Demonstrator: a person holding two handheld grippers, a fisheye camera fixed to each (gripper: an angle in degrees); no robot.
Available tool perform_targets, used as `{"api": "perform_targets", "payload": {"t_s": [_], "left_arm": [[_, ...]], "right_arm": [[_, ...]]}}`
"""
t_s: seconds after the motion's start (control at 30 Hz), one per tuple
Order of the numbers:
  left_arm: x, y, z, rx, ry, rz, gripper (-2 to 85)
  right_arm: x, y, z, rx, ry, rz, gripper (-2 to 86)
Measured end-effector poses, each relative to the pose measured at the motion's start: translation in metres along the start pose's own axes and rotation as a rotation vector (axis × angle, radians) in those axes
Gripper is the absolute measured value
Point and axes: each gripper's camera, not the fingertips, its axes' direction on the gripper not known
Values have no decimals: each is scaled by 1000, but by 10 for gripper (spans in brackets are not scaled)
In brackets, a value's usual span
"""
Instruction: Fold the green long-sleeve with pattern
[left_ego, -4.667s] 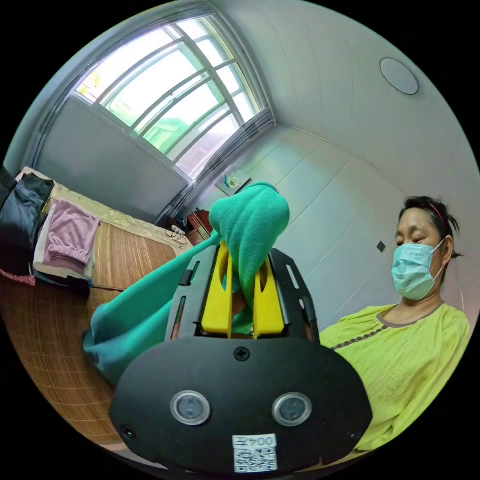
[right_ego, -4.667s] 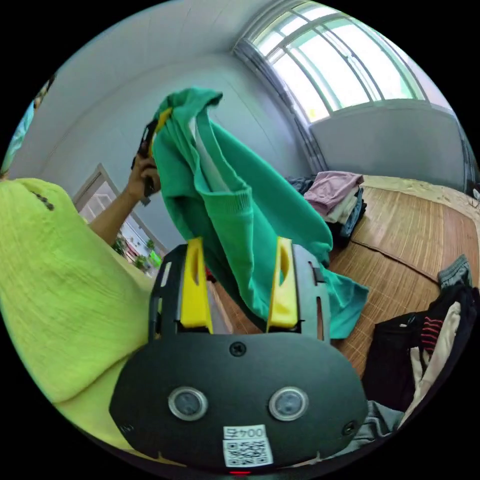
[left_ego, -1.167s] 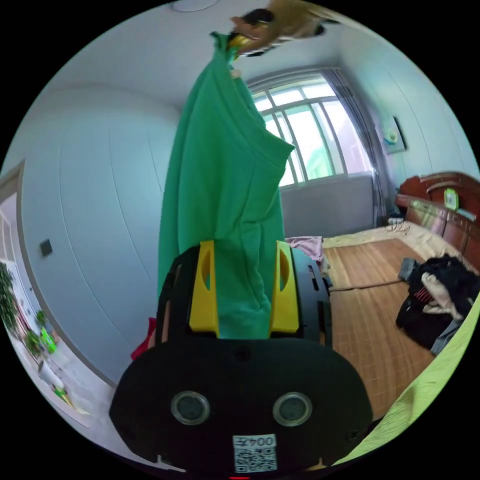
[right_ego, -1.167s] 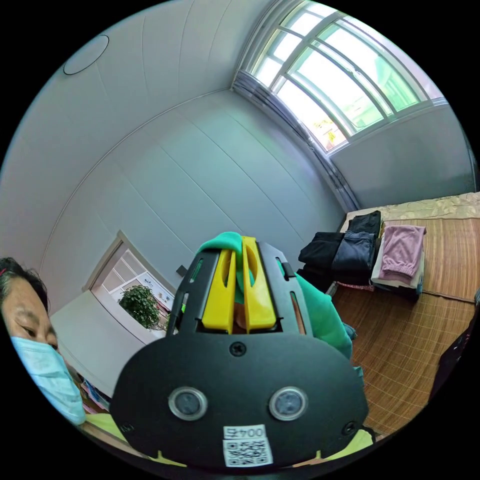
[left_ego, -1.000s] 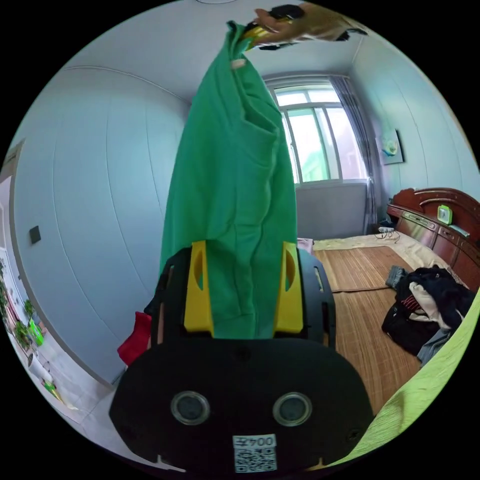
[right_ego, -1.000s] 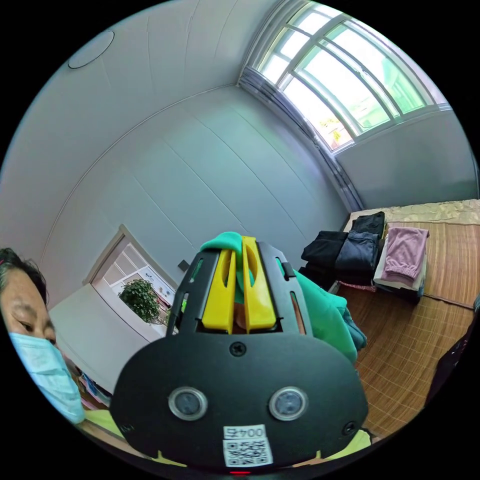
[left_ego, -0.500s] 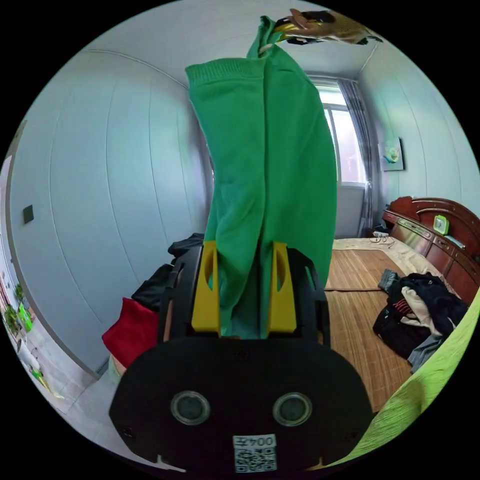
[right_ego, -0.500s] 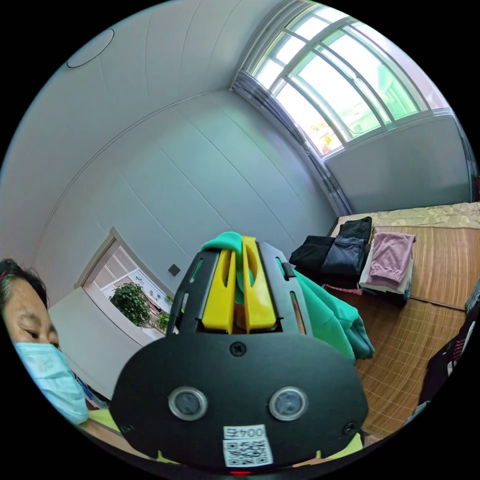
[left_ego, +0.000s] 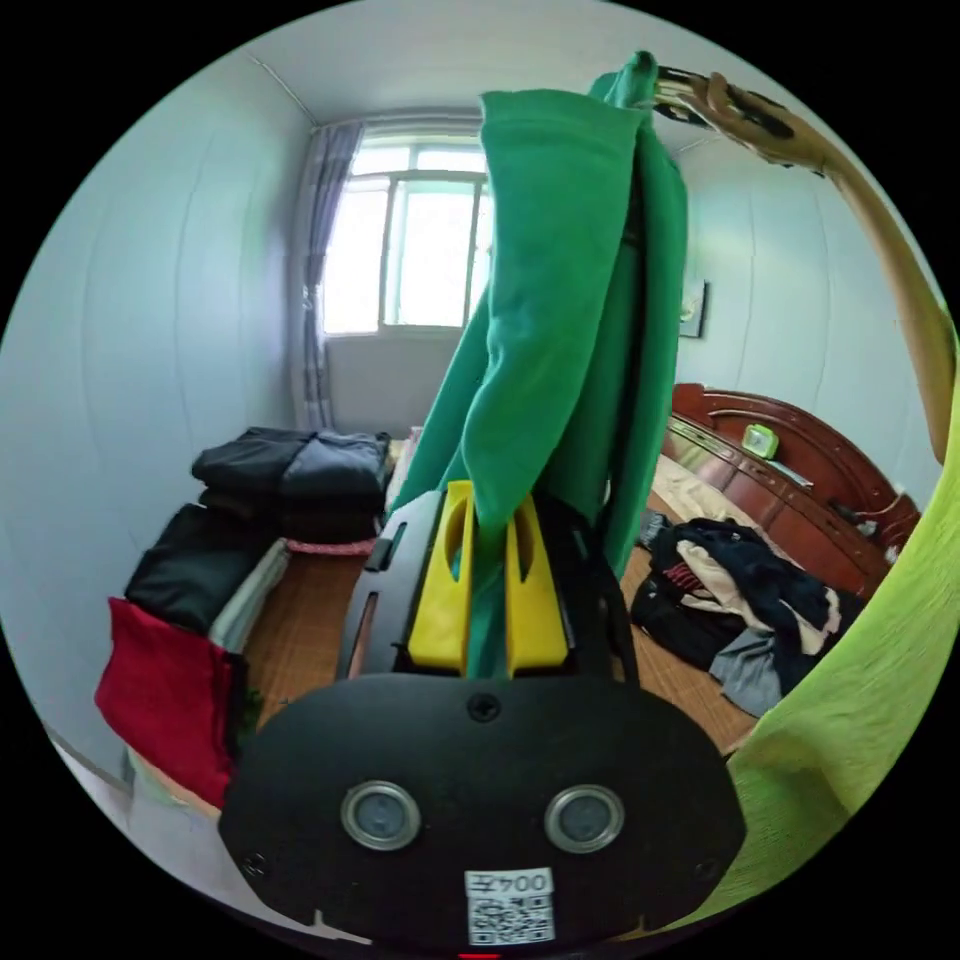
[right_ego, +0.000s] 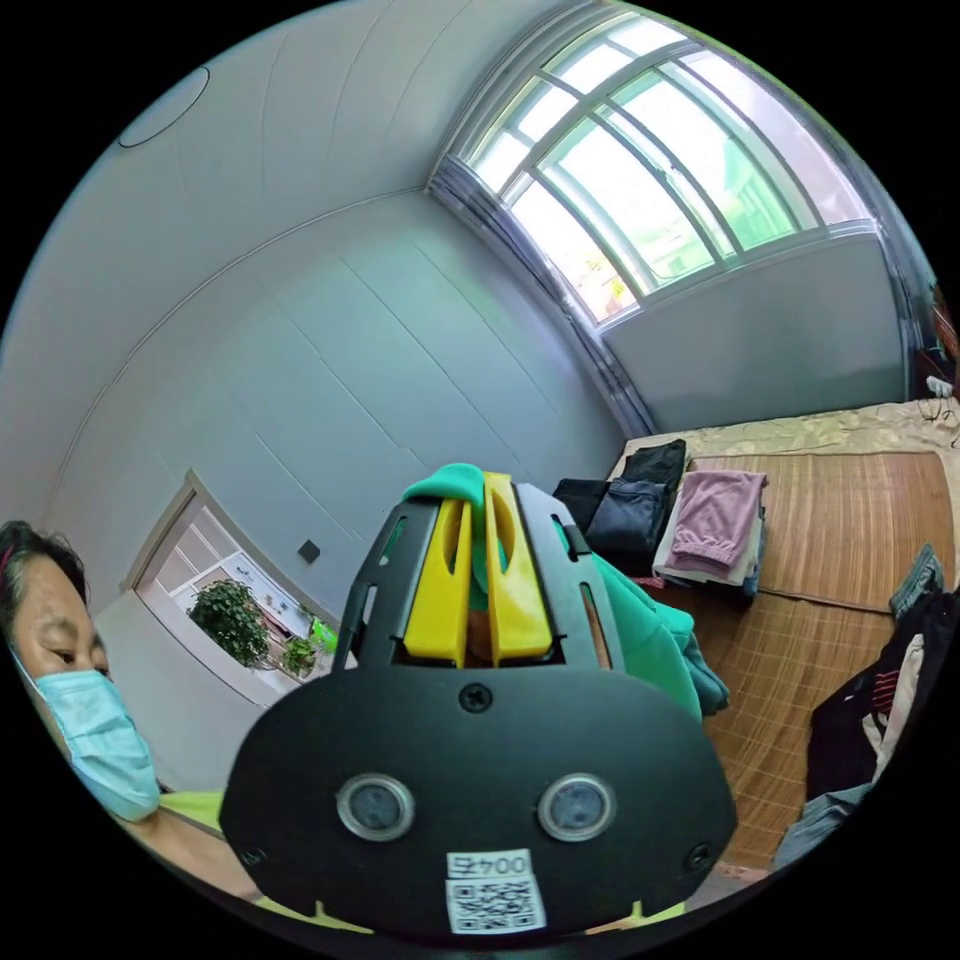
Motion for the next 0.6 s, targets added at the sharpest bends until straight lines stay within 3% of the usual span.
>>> {"api": "perform_targets", "payload": {"t_s": [0.1,0.23,0.6], "left_arm": [[-8,-30,12,-30,101,-185,1],[-27,-91,-28,139,114,-394,-3],[135,-309,-129,377,-123,131,-4]], "right_arm": [[17,1,-21,48,144,-61,0],[60,4,-60,109,304,-157,-3],[112,24,-142,185,300,-336,-7]]}}
